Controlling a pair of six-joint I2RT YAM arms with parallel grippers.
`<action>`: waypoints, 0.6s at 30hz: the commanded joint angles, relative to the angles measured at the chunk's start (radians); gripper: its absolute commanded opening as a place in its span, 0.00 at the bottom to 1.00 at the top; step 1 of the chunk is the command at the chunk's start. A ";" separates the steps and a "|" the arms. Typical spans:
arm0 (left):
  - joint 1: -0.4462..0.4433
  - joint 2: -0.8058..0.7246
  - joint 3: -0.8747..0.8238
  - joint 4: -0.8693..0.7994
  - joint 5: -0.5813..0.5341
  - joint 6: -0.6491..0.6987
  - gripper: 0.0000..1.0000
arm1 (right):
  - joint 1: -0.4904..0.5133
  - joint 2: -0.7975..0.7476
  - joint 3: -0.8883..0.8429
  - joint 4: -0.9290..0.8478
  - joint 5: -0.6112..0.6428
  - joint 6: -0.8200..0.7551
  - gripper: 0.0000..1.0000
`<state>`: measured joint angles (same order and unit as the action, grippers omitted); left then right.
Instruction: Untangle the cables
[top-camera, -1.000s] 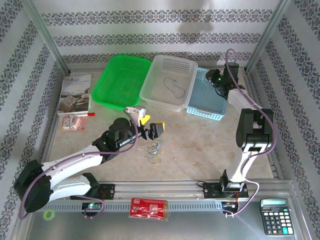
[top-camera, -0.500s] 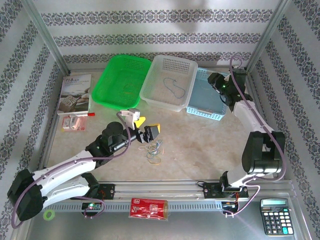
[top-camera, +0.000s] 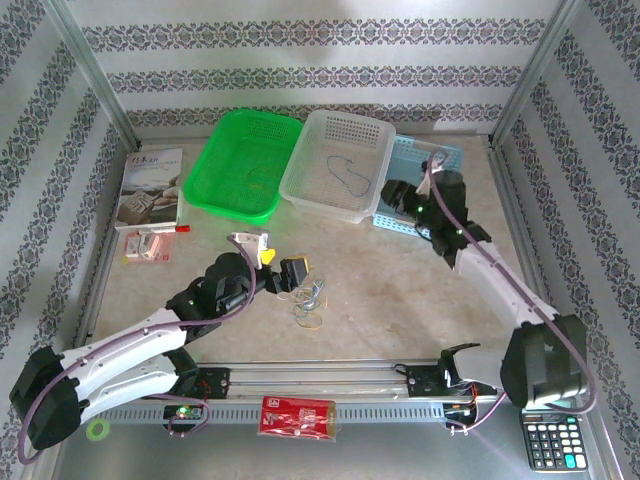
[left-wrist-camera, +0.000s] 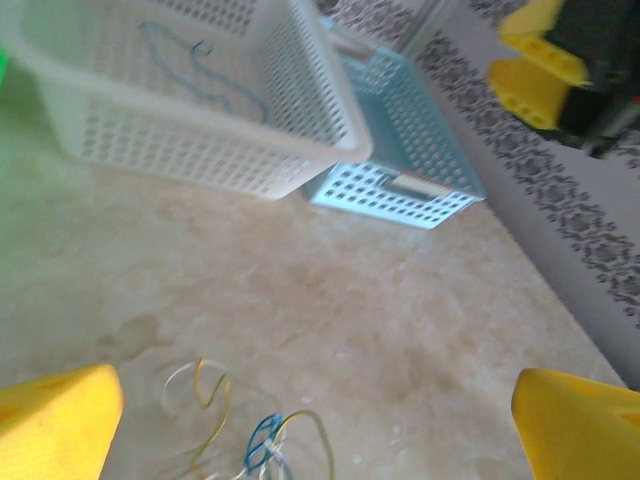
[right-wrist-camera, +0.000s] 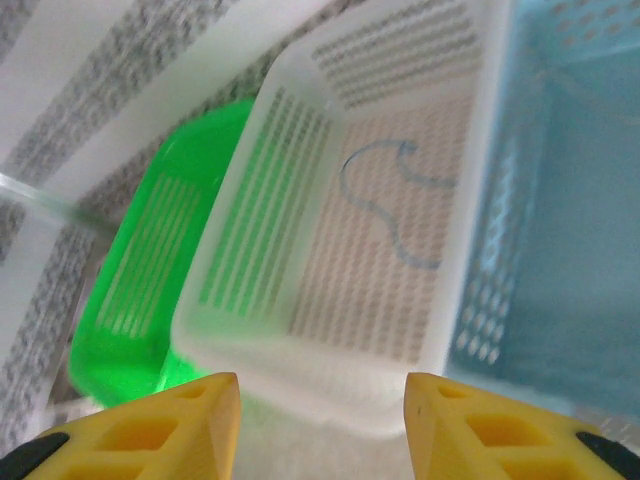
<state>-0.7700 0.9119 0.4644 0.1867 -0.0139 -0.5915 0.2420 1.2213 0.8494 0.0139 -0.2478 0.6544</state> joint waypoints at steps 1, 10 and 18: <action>0.009 -0.002 -0.023 -0.093 -0.056 -0.081 1.00 | 0.102 -0.065 -0.087 -0.002 0.071 -0.053 0.48; 0.009 -0.006 -0.030 -0.219 -0.074 -0.116 1.00 | 0.404 -0.092 -0.277 0.013 0.171 -0.064 0.53; 0.034 -0.018 0.026 -0.288 -0.117 -0.118 1.00 | 0.491 -0.093 -0.357 0.046 0.184 -0.011 0.53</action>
<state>-0.7639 0.9123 0.4377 -0.0460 -0.0975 -0.6971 0.7185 1.1347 0.5217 0.0193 -0.0933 0.6136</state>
